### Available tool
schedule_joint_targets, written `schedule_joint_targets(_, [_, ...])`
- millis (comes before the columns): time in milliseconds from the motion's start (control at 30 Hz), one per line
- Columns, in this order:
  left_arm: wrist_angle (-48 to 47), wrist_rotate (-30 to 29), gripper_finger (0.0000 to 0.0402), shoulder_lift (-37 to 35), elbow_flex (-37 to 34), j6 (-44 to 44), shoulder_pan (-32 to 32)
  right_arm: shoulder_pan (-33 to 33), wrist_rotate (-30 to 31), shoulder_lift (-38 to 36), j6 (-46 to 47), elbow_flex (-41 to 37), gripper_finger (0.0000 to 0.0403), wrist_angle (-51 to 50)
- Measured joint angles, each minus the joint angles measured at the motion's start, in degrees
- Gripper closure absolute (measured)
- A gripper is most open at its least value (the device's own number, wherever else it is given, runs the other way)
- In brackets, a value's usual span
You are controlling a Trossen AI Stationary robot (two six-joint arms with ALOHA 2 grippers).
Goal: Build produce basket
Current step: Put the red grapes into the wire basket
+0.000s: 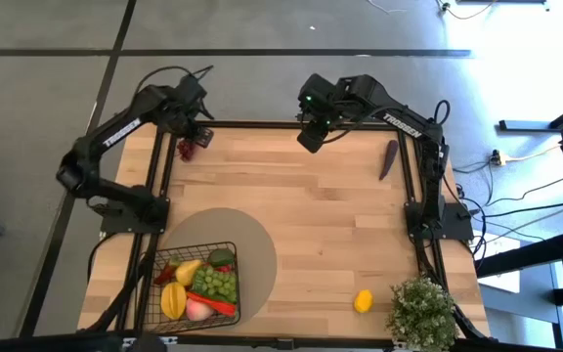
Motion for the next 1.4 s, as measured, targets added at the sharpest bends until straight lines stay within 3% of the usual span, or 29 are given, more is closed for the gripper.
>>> schedule_joint_targets(333, [-0.26,1.66,0.0318,10.68,0.02,6.92,7.13,0.0,0.0,0.02,-0.61,0.0,0.0283,0.08])
schedule_joint_targets(900, [0.38,0.39,0.0318,21.95,0.02,10.13,8.7,-0.01,0.07,0.07,-0.82,0.0,0.0283,0.1])
schedule_joint_targets(1100, [-4.1,-6.34,0.0318,21.83,0.07,11.24,9.05,-0.01,0.11,0.07,-0.82,0.0,0.0283,1.13])
schedule_joint_targets(1167, [-5.33,-5.25,0.0318,21.83,0.07,11.65,9.05,-0.01,0.11,0.07,-0.85,0.0,0.0283,1.98])
schedule_joint_targets(1300, [-9.6,3.8,0.0318,21.66,0.06,11.03,7.52,-0.01,0.11,0.07,-1.97,-0.01,0.0283,3.37])
schedule_joint_targets(1400, [-9.92,4.22,0.0318,20.42,0.04,10.16,5.55,-0.01,0.11,0.07,-2.29,0.0,0.0283,4.08])
